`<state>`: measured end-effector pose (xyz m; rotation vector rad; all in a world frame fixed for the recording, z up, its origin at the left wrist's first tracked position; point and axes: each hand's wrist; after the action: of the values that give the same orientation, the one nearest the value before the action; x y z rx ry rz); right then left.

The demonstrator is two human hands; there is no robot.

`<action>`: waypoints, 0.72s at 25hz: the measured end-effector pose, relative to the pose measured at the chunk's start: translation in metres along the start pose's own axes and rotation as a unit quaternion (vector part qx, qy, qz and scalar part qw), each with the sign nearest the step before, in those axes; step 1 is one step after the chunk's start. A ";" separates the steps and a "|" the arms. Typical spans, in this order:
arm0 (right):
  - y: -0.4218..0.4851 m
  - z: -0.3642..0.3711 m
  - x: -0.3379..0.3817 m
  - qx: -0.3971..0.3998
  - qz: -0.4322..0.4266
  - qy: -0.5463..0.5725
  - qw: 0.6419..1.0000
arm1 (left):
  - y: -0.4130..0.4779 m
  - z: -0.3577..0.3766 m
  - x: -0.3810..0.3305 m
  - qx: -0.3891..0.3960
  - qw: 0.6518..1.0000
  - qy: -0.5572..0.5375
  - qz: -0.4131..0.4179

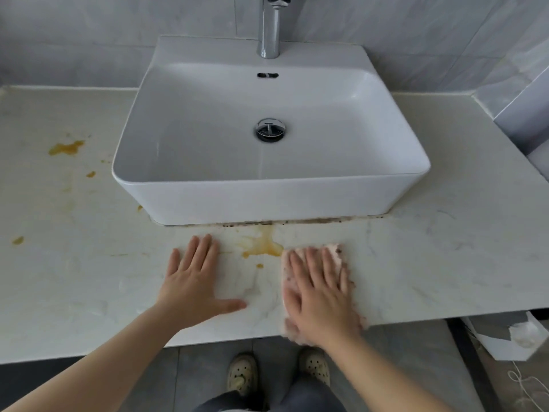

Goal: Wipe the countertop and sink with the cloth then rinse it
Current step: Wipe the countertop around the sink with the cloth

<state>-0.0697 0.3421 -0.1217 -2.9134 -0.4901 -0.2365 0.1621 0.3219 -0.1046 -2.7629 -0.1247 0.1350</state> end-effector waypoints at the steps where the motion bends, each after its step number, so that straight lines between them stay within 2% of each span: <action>1: -0.005 -0.002 -0.008 0.017 -0.044 -0.015 0.999 | 0.001 -0.001 0.002 0.009 1.000 0.004 0.007; 2: -0.005 -0.006 -0.025 0.024 -0.035 -0.011 0.999 | 0.001 -0.002 0.004 0.014 1.000 0.006 0.011; 3: 0.000 -0.010 -0.042 0.024 0.022 0.004 0.999 | 0.001 -0.002 0.005 0.016 1.000 0.008 0.013; 5: 0.018 -0.019 -0.058 -0.010 0.200 0.018 0.980 | 0.002 -0.002 0.005 0.012 1.000 0.014 0.016; 6: 0.029 -0.017 -0.048 -0.021 0.239 0.036 0.970 | 0.002 -0.001 0.004 0.011 1.000 0.018 0.017; 7: 0.037 -0.016 -0.027 -0.026 0.230 0.047 0.972 | 0.002 -0.001 0.004 0.011 1.000 0.021 0.018; 8: 0.038 -0.011 -0.004 -0.021 0.184 0.043 0.982 | 0.002 -0.001 0.005 0.012 1.000 0.020 0.019; 11: 0.015 -0.003 0.008 0.018 0.009 -0.006 1.000 | 0.003 -0.006 0.011 0.023 0.999 0.026 0.033; 12: 0.012 -0.008 -0.008 0.020 0.013 -0.005 1.000 | 0.003 -0.007 0.012 0.027 0.998 0.030 0.039; 13: 0.013 -0.009 -0.025 0.013 0.059 0.001 0.998 | 0.003 -0.007 0.013 0.030 0.998 0.032 0.041; 15: 0.026 -0.013 -0.045 -0.022 0.225 0.019 0.974 | 0.003 -0.007 0.012 0.027 0.998 0.031 0.040; 16: 0.037 -0.014 -0.038 -0.038 0.279 0.045 0.959 | 0.003 -0.006 0.011 0.029 0.998 0.027 0.040; 17: 0.046 -0.015 -0.020 -0.047 0.285 0.063 0.955 | 0.003 -0.006 0.010 0.032 0.998 0.027 0.040; 18: 0.051 -0.008 0.004 -0.039 0.247 0.057 0.967 | 0.003 -0.006 0.010 0.032 0.998 0.027 0.039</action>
<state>-0.0496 0.2942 -0.1204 -2.9546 0.2713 -0.3523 0.1728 0.3181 -0.1008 -2.7058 0.0015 0.0837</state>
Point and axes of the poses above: each hand's wrist, its own y-axis towards the middle knuckle, its own z-axis out of the palm, x = y × z, and after that the axes turned 11 degrees about -z, right-handed
